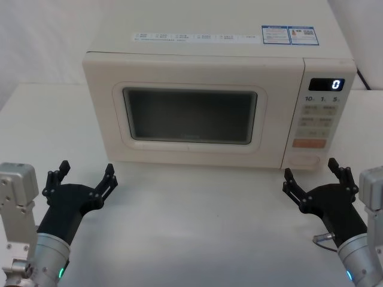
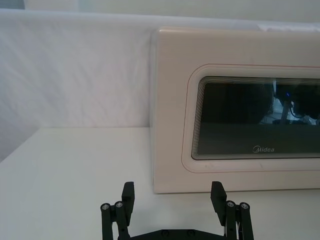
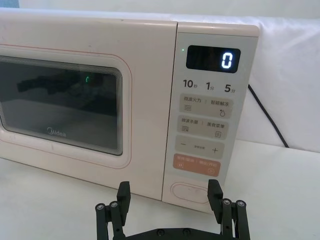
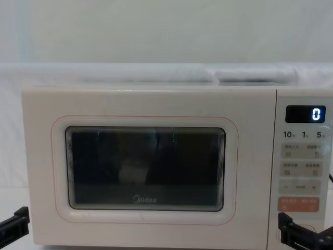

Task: Press the button to open the microwave door with one hand; close the microwave door with the other hand.

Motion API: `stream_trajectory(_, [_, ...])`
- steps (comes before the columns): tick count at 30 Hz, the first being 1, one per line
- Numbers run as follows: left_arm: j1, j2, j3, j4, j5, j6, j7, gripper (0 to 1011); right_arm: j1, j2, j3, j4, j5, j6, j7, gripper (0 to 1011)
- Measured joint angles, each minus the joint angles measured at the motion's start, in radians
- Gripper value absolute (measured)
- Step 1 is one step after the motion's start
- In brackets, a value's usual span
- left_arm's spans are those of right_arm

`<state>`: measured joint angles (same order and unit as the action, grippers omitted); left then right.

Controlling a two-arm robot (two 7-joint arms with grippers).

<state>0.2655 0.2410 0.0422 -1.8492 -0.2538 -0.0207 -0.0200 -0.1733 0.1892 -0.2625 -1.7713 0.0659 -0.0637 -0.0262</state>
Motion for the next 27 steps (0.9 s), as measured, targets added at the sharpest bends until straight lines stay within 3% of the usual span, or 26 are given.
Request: stream_trajectory(27, [0.000, 0.000, 0.000, 0.000, 0.000, 0.000, 0.000, 1001, 0.000, 0.000, 0.000, 0.000, 0.000, 0.000, 0.000, 996])
